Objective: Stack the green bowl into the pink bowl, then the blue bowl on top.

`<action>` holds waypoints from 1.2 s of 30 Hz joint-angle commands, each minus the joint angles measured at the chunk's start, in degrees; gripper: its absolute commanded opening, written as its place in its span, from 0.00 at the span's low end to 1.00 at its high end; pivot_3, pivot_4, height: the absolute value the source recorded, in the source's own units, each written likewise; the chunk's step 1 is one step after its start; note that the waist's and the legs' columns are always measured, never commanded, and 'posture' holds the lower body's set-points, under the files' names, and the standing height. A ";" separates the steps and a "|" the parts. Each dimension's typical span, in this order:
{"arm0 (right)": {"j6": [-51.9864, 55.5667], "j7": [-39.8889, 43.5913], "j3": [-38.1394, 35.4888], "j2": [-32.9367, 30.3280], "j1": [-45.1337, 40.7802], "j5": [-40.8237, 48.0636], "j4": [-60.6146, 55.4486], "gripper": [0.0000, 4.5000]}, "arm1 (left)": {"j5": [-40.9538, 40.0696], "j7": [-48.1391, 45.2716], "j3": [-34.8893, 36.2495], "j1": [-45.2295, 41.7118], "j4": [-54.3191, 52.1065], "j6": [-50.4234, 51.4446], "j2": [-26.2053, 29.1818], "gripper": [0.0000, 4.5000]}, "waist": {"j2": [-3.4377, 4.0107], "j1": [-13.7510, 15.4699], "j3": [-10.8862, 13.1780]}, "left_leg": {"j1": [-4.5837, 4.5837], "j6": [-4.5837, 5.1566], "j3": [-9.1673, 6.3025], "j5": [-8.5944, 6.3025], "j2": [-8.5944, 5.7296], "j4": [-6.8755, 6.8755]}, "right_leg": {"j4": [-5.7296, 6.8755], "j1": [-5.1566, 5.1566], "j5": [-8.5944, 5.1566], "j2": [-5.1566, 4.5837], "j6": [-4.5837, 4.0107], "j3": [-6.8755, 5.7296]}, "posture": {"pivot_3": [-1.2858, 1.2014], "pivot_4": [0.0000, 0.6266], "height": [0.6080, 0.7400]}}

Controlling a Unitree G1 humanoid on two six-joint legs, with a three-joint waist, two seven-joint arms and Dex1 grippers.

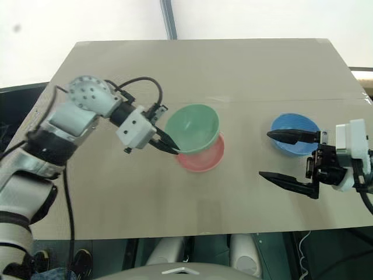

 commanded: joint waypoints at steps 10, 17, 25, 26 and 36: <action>-1.54 -0.71 -1.66 0.15 -0.07 -0.03 -0.95 1.00 | -0.13 -0.21 4.47 -1.53 0.78 -1.59 -2.95 0.44 | 0.00 -0.03 0.00 | 0.02 0.00 -0.26 0.00 0.00 0.08 | 0.05 0.01 0.00 0.00 0.01 0.02 | 0.52 0.24 1.00; -2.47 0.11 -0.37 0.11 -1.08 -0.86 0.61 1.00 | -1.66 -0.21 7.22 -1.38 0.28 3.51 -0.34 0.73 | 0.00 -0.06 0.00 | 0.02 0.00 -0.30 0.00 -0.01 0.12 | 0.06 0.02 0.01 -0.01 0.01 0.01 | 0.52 0.24 1.00; -2.94 0.92 -0.07 -0.17 -1.16 -2.21 1.77 1.00 | -9.93 5.16 23.12 5.00 -3.18 28.63 5.84 0.73 | 0.01 -0.56 -0.01 | 0.04 0.00 -0.35 0.00 0.01 0.15 | 0.09 0.02 0.01 0.00 0.01 -0.01 | 0.52 0.24 1.00; -3.03 0.79 0.16 -0.23 -1.25 -2.88 2.08 1.00 | -10.71 5.14 25.71 8.13 -3.79 30.59 8.16 0.73 | 0.01 -0.79 -0.01 | 0.04 0.00 -0.35 0.00 0.01 0.15 | 0.09 0.02 0.01 0.00 0.01 0.00 | 0.52 0.24 1.00; -5.38 -2.72 6.59 -1.68 -6.96 -14.22 9.53 1.00 | -12.18 7.83 46.62 34.66 -7.72 36.43 18.51 0.73 | 0.06 -1.23 -0.01 | 0.10 -0.01 -0.38 0.00 0.12 0.03 | 0.07 0.00 0.01 -0.04 0.01 0.06 | 0.52 0.24 1.00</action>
